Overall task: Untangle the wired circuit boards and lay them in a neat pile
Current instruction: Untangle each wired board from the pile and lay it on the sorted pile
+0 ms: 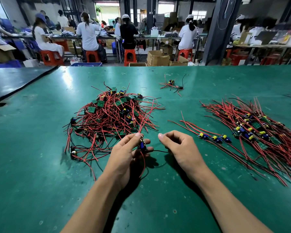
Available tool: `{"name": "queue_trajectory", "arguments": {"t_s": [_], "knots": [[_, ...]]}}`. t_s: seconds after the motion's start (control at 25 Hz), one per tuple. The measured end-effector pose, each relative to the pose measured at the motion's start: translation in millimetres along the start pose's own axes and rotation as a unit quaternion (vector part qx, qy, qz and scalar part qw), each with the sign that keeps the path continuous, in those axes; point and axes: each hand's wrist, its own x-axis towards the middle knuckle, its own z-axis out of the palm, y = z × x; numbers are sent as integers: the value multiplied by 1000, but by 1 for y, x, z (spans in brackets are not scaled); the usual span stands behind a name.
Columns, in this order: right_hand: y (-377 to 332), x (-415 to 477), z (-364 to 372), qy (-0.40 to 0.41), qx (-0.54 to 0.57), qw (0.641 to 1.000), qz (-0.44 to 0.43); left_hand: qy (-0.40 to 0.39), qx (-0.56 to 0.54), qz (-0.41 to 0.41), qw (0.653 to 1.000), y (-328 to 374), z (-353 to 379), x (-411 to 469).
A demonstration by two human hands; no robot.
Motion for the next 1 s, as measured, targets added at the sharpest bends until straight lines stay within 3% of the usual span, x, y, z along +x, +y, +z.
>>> {"name": "queue_trajectory", "arguments": {"t_s": [0.12, 0.2, 0.4, 0.48, 0.56, 0.72, 0.88, 1.0], "knots": [[-2, -5, 1, -54, -137, 988, -40, 8, -37, 17, 999, 0, 1, 1], [-3, -8, 2, -119, -164, 979, -29, 19, -70, 28, 997, 1, 1, 2], [-12, -16, 8, -350, -28, 934, 71, 24, -161, 44, 986, 3, 0, 7], [-12, -20, 11, -391, -2, 915, 96, 26, -175, 59, 982, 3, 0, 7], [-9, -18, 13, -333, -5, 938, 91, 29, -146, 34, 988, 5, -1, 6], [2, -5, 8, -118, 23, 990, 72, 6, -40, -30, 999, -3, 1, 2], [5, -7, 13, -173, 160, 969, 74, -28, 64, 2, 998, -16, 8, 1], [5, -7, 15, -167, 182, 965, 92, -40, 100, 20, 994, -18, 7, 2]]}}
